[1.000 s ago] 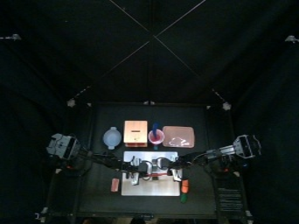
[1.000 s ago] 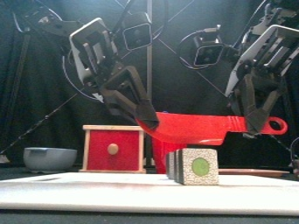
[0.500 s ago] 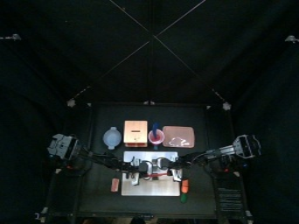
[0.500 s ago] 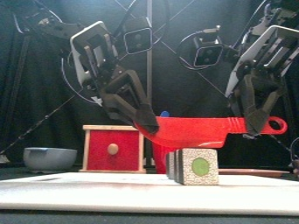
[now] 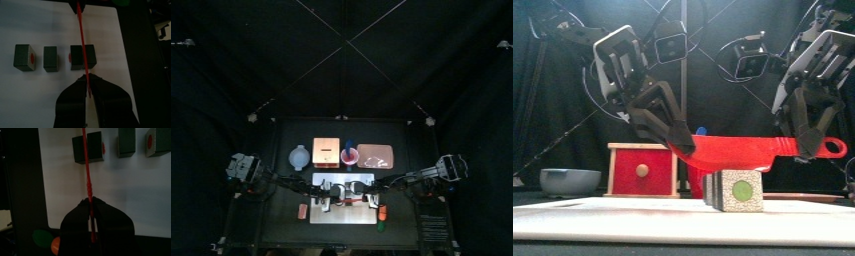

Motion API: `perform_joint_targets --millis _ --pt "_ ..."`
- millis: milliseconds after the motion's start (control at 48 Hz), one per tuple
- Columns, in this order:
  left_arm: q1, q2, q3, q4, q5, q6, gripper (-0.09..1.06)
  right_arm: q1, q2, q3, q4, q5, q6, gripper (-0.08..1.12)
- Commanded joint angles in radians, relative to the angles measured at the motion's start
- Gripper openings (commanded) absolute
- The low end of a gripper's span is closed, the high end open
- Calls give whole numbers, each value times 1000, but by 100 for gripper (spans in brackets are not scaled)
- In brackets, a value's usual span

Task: Place sushi on board then cut the sushi with the knife then place the pieces on the plate
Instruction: Cut the sushi into 4 pieces

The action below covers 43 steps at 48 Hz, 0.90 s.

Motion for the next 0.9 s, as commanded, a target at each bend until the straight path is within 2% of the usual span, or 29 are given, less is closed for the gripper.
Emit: perform_joint_targets --millis 21,333,896 --pt "-3 3 -20 -3 -6 0 48 2 -3 -18 3 -11 0 25" --pt "-3 35 -18 -5 -5 0 48 3 28 -25 0 -32 0 25" --pt "8 -3 -18 3 -5 6 48 -5 -40 -52 -18 -29 -2 25"
